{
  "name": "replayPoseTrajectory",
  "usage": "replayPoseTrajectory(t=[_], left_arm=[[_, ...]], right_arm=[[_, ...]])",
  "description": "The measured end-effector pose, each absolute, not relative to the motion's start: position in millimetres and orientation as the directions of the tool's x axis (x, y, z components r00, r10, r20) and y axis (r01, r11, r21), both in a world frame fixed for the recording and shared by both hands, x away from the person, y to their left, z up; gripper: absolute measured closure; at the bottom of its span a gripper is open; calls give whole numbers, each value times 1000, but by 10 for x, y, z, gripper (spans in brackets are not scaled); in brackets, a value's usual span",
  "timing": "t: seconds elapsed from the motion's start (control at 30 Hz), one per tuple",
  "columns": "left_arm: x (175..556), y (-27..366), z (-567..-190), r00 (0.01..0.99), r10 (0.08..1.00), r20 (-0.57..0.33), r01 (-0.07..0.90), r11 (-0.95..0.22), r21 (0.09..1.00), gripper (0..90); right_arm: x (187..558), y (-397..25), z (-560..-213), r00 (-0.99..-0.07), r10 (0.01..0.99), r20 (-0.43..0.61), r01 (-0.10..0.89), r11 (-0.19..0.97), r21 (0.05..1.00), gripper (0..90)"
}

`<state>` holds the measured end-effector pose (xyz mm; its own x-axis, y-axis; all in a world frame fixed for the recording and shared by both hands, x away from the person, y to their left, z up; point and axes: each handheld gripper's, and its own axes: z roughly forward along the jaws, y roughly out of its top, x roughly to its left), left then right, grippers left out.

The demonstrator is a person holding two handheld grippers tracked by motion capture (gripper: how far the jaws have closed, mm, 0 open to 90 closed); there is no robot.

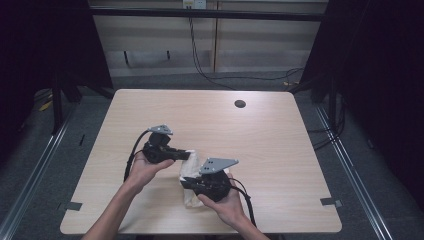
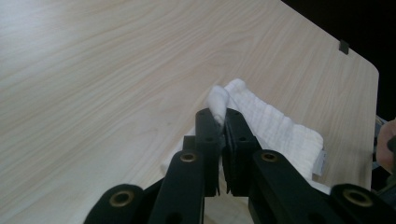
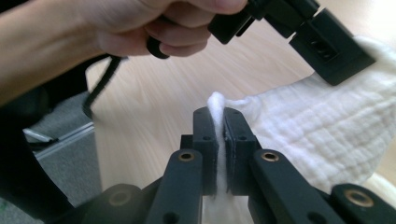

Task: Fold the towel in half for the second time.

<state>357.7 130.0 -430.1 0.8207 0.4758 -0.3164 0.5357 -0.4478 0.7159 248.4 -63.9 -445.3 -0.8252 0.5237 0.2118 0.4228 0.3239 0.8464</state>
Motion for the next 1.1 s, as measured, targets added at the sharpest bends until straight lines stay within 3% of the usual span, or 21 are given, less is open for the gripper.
replayPoseTrajectory(t=[0.6, 0.7, 0.9, 1.1], left_arm=[[3698, 824, -4620, 808, 468, -357, 576, -503, 644, 834], [3714, 764, -4652, 794, 499, -347, 592, -504, 629, 804], [3736, 675, -4713, 783, 472, -404, 612, -471, 635, 706], [3631, 571, -4628, 830, 415, -373, 548, -480, 685, 574]], right_arm=[[2453, -1168, -4657, -770, 604, 206, 495, 362, 790, 801], [2461, -1249, -4668, -757, 616, 219, 520, 365, 772, 790], [2424, -1356, -4703, -735, 646, 205, 536, 368, 760, 681], [2434, -1465, -4678, -703, 683, 198, 557, 355, 751, 542]])
